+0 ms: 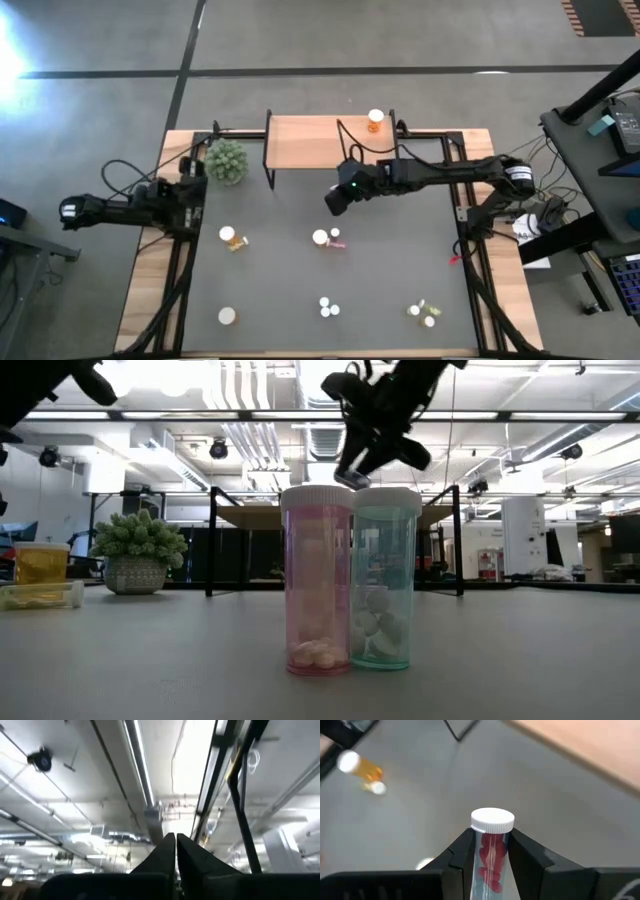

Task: Pick and place medicine bottles onto shelf by color
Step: Put the small blue pill bottle on the shelf

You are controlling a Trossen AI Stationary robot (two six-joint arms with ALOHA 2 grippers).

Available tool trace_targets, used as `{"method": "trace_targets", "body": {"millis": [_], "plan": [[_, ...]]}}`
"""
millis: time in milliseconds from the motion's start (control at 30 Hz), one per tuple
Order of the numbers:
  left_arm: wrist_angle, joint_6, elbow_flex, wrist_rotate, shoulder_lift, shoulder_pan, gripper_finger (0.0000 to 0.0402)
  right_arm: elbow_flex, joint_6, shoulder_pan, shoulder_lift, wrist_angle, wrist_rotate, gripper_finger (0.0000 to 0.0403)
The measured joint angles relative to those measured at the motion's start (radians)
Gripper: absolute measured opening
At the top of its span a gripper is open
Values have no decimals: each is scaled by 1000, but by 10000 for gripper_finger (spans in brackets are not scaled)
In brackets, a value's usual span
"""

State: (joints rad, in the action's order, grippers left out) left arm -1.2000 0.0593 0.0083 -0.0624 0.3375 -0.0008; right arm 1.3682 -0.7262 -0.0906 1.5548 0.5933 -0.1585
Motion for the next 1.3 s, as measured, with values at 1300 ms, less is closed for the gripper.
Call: {"method": "trace_targets", "body": {"millis": [1300], "plan": [[-26,-227,397,-208,578,1,0,117,126,-1,-47,30,9,96]]}}
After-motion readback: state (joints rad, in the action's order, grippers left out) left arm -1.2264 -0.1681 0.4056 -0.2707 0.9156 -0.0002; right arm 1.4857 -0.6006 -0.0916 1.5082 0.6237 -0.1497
